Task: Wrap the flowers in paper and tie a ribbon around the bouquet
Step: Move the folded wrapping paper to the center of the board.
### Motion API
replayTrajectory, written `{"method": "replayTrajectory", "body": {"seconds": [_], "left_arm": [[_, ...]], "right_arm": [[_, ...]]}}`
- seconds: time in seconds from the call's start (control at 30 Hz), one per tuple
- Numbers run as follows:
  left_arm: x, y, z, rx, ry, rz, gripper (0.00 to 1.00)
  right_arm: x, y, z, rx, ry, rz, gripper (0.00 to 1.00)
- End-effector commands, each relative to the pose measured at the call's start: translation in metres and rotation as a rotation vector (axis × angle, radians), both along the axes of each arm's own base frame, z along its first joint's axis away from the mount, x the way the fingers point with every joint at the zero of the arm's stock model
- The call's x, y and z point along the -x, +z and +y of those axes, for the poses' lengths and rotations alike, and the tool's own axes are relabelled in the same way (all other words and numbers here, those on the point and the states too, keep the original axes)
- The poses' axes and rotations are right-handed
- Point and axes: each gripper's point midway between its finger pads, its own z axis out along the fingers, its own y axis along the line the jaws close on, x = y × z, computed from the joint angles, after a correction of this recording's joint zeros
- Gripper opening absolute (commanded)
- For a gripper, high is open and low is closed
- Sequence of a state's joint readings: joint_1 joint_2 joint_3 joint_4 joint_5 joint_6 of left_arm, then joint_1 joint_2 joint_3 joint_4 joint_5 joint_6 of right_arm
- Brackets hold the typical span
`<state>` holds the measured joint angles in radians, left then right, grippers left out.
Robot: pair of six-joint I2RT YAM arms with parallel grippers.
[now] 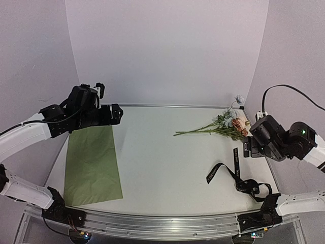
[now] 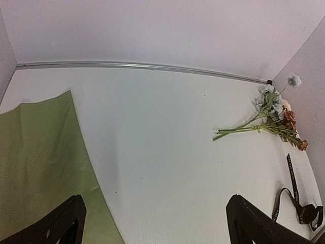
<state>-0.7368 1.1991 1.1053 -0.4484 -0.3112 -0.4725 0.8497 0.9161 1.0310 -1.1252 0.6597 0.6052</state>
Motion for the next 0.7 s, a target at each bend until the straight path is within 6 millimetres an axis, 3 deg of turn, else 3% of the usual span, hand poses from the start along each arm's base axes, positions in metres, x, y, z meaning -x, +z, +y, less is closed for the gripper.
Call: {"method": "replayTrajectory", "body": {"seconds": [0.0,0.23,0.37,0.43,0.57,0.67], "left_arm": [[0.002,0.021,0.009,0.045,0.035,-0.048,1.00],[-0.002,0.007,0.034,0.066,0.143,-0.023,1.00],[-0.013,-0.010,0.056,0.112,0.199,0.033,1.00],[-0.021,-0.023,0.073,0.133,0.240,0.076,1.00],[-0.036,-0.051,0.090,0.105,0.299,0.143,1.00],[-0.050,-0.083,0.101,0.123,0.352,0.211,1.00]], "right_arm": [[-0.002,0.015,0.003,-0.017,0.004,-0.018,0.98],[-0.006,0.008,0.017,-0.033,0.012,0.032,0.98],[-0.001,-0.011,0.028,-0.070,0.026,0.113,0.98],[0.000,-0.019,0.035,-0.080,0.035,0.155,0.98],[-0.001,-0.027,0.046,-0.090,0.051,0.201,0.98],[-0.002,-0.033,0.053,-0.076,0.082,0.230,0.98]]}}
